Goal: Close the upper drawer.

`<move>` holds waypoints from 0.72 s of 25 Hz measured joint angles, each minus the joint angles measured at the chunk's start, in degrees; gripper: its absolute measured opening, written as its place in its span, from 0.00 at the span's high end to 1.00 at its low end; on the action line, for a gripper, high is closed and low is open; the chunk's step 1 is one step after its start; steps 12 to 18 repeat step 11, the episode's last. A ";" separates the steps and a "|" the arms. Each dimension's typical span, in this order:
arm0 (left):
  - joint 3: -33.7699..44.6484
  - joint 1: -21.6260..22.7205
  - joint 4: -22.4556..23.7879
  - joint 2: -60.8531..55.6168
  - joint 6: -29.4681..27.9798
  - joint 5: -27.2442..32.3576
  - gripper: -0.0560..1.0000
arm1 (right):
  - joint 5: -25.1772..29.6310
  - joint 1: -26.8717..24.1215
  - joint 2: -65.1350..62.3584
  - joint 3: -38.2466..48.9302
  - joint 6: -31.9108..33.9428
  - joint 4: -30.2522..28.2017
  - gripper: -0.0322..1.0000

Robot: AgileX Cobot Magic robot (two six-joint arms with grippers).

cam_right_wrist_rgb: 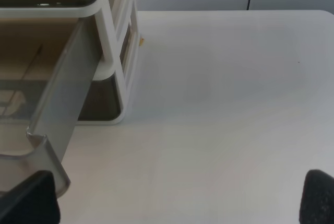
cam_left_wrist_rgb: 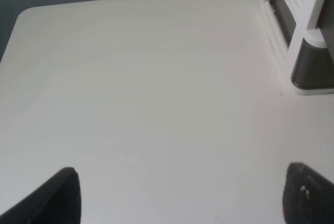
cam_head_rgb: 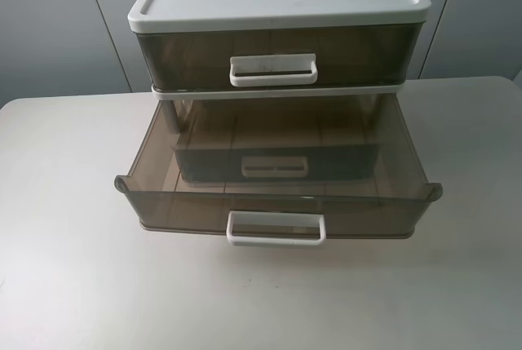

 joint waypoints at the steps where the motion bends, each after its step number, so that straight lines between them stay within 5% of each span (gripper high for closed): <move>1: 0.00 0.00 0.00 0.00 0.00 0.00 0.25 | 0.00 0.00 0.00 0.00 0.00 0.00 0.29; 18: 0.00 0.00 0.00 0.00 0.00 0.00 0.25 | 0.00 0.00 0.00 0.00 0.00 0.00 0.29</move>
